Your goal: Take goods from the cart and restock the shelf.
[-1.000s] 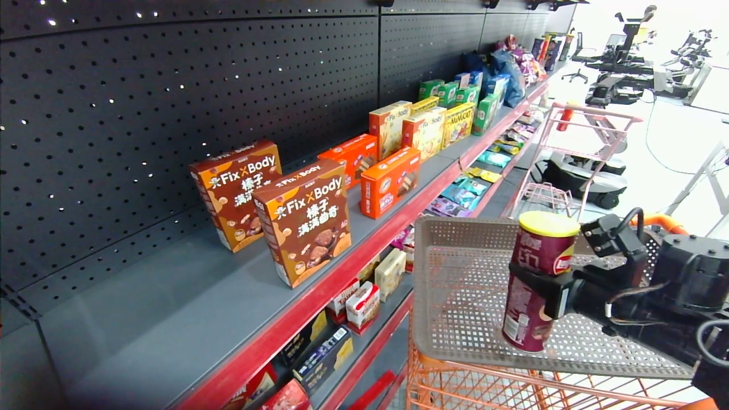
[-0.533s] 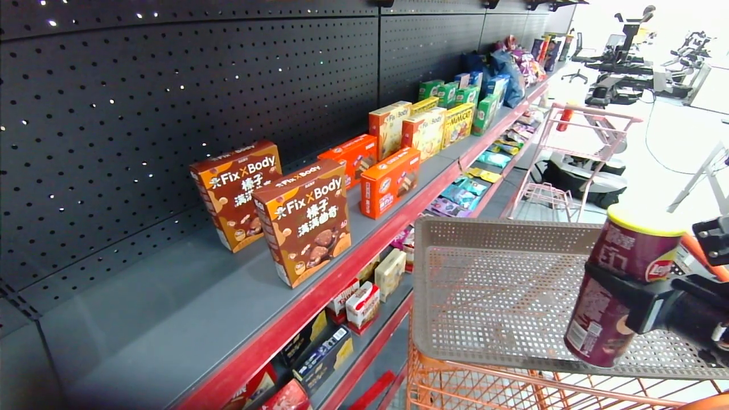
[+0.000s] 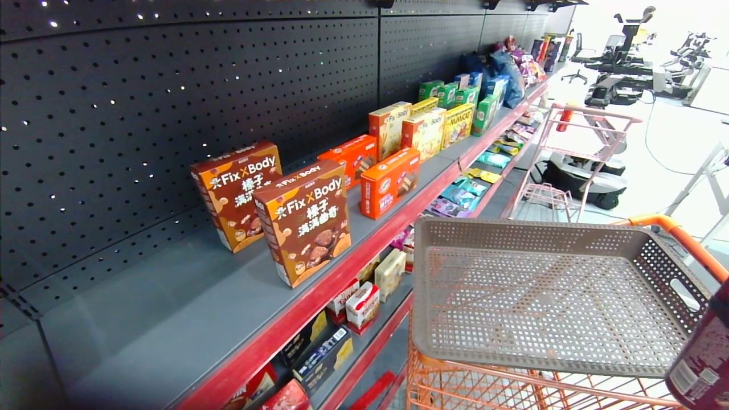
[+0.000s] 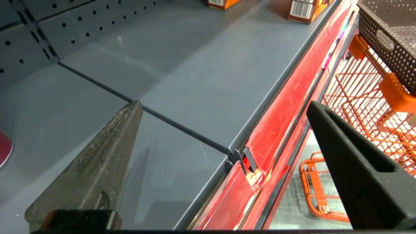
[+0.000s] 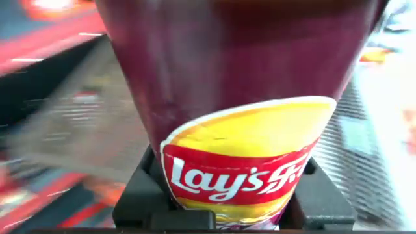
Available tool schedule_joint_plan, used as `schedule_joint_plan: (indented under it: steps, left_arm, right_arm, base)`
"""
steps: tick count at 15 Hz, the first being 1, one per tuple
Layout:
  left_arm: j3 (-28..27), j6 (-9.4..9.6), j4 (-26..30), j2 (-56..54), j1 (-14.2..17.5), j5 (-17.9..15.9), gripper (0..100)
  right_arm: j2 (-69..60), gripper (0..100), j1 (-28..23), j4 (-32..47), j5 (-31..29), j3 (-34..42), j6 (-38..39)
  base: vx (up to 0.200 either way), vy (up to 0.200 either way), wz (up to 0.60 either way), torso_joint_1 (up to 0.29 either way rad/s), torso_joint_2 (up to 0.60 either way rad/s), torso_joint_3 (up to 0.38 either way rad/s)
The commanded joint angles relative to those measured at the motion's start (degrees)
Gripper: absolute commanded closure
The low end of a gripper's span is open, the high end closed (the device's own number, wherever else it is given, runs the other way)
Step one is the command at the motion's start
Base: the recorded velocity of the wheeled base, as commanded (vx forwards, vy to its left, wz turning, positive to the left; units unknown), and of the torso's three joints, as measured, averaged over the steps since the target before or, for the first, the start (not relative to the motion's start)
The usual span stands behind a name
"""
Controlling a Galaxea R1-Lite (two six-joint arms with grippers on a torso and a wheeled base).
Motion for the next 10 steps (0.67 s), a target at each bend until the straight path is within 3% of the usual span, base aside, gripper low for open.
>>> schedule_joint_plan:
  steps: [1, 4, 6, 10]
  left_arm:
    - [0.0, -0.01, 0.0, 0.1, 0.0, 0.0, 0]
    - [0.0, -0.01, 0.0, 0.1, 0.0, 0.0, 0]
    - [0.0, -0.01, 0.0, 0.1, 0.0, 0.0, 0]
    - [0.0, -0.01, 0.0, 0.1, 0.0, 0.0, 0]
  right_arm:
    - [-8.7, 100, -8.6, 0.8, 0.5, 4.3, -3.2]
    - [-10.2, 100, -4.2, 0.7, -2.9, 6.5, -4.4]
    - [-10.2, 100, -0.8, 0.7, -6.4, 7.2, -4.6]
    - [-10.2, 100, -0.4, 0.7, -6.6, 7.3, -4.6]
  base:
    - [0.000, 0.000, 0.00, 0.000, 0.00, 0.000]
    - [0.000, 0.000, 0.00, 0.000, 0.00, 0.000]
    - [0.000, 0.000, 0.60, -0.002, 0.00, 0.005]
    - [0.000, 0.000, 0.60, 0.004, 0.00, 0.004]
